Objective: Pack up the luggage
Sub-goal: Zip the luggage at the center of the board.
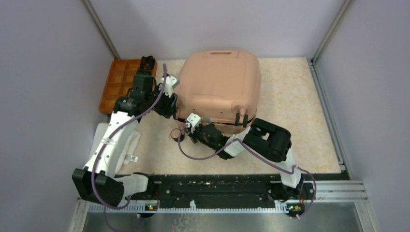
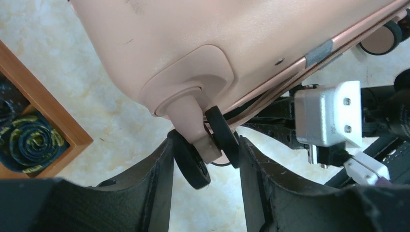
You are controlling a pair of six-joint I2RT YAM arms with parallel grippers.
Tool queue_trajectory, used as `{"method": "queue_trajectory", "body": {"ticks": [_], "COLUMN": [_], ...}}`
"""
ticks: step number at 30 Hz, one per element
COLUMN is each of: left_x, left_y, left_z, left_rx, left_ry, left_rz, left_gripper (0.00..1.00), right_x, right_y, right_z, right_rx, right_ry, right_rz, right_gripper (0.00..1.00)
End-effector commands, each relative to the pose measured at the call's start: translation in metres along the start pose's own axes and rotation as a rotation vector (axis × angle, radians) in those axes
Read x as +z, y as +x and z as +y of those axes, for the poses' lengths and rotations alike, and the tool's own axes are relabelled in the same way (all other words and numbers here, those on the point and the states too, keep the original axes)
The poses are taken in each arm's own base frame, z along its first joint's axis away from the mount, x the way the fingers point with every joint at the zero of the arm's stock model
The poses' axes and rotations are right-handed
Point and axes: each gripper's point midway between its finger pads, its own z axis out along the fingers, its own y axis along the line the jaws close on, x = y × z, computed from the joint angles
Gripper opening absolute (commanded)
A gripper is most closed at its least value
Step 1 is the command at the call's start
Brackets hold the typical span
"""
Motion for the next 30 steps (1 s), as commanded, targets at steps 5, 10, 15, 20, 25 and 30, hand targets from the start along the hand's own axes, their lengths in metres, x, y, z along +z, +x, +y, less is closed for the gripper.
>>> {"method": "queue_trajectory", "body": {"ticks": [5,10,15,20,25,30], "left_x": [-0.028,-0.02,-0.02,-0.031,-0.04,-0.037], "left_y": [-0.027,-0.002,-0.018,-0.052,-0.061,-0.062], "left_z": [-0.095,-0.096,-0.07,-0.04,-0.037,-0.035], "left_rx": [0.096,0.065,0.053,0.015,0.023,0.0], "left_ry": [0.442,0.431,0.281,0.203,0.206,0.219], "left_rz": [-0.151,-0.106,-0.127,-0.189,-0.21,-0.198], "left_gripper": [0.0,0.0,0.09,0.4,0.39,0.44], "right_x": [0.034,0.036,0.018,0.027,-0.037,-0.125], "right_y": [-0.048,-0.061,-0.095,-0.134,-0.167,-0.166], "right_z": [-0.047,-0.038,-0.014,0.014,0.031,-0.013], "right_rx": [0.042,0.046,0.09,0.171,0.192,0.377], "right_ry": [0.108,0.059,-0.043,-0.216,-0.367,-0.3], "right_rz": [-0.14,-0.171,-0.214,-0.174,-0.182,-0.096], "right_gripper": [0.0,0.0,0.13,0.39,0.47,0.52]}}
